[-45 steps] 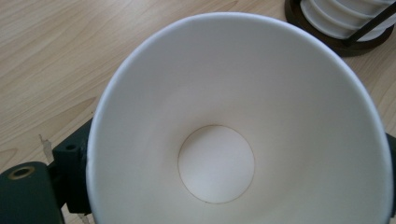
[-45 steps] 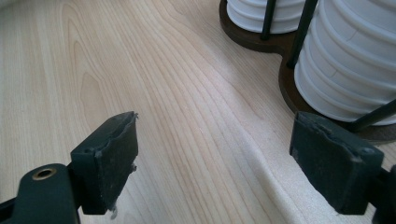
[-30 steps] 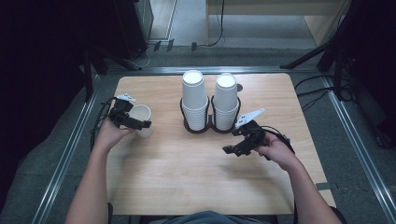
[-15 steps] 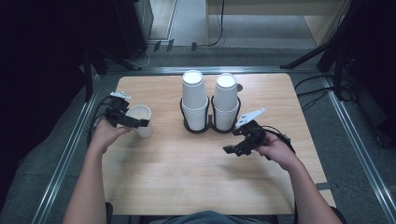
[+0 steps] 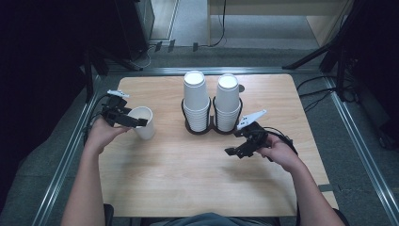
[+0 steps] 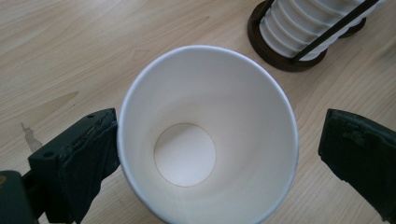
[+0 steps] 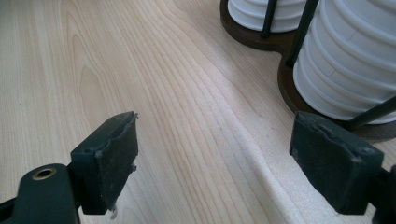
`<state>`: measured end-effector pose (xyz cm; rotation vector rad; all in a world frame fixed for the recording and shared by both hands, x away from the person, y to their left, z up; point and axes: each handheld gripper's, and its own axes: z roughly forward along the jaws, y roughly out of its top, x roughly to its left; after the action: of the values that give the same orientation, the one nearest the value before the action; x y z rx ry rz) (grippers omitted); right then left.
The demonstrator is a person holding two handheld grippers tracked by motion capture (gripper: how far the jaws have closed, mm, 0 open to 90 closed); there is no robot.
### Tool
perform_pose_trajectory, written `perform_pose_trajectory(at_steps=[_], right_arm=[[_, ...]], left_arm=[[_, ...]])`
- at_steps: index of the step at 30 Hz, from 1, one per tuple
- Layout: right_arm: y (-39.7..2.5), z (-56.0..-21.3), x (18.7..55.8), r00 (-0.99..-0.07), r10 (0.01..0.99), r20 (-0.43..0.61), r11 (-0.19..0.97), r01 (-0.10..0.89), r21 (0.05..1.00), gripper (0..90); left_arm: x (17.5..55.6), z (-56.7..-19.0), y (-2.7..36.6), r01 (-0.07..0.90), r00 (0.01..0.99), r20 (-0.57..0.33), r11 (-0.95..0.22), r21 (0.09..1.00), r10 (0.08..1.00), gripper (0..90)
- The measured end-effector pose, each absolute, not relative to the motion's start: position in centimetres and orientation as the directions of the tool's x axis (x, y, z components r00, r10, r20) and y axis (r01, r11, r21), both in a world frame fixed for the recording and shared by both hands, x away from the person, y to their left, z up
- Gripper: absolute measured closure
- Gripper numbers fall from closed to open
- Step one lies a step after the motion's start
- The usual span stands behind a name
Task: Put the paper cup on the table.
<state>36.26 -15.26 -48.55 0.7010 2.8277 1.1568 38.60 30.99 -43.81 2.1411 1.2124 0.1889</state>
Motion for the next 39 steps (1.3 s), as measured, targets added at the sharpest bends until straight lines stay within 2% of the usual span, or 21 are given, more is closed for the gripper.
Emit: perform_pose_trajectory(at_steps=[3, 14, 26, 39], right_arm=[[-15.2, -48.5, 36.3, -0.902, 0.402, 0.155, 0.631, 0.396, 0.668, 15.7], [-15.3, -48.5, 36.4, -0.903, 0.4, 0.157, 0.634, 0.396, 0.664, 15.7], [-15.5, -48.4, 36.3, -0.905, 0.398, 0.148, 0.632, 0.388, 0.671, 15.7], [-15.2, -48.1, 35.9, -0.911, 0.388, 0.136, 0.64, 0.373, 0.672, 15.7]], left_arm=[[38.4, -43.2, 31.3, 0.716, 0.545, -0.174, -0.347, 0.606, 0.82, 0.0], [37.7, -41.2, 31.4, 0.715, 0.542, -0.214, -0.311, 0.627, 0.813, 0.0], [37.3, -39.9, 28.6, 0.7, 0.587, -0.219, -0.352, 0.621, 0.78, 0.0], [36.5, -40.7, 25.5, 0.662, 0.633, -0.181, -0.404, 0.632, 0.753, 0.0]])
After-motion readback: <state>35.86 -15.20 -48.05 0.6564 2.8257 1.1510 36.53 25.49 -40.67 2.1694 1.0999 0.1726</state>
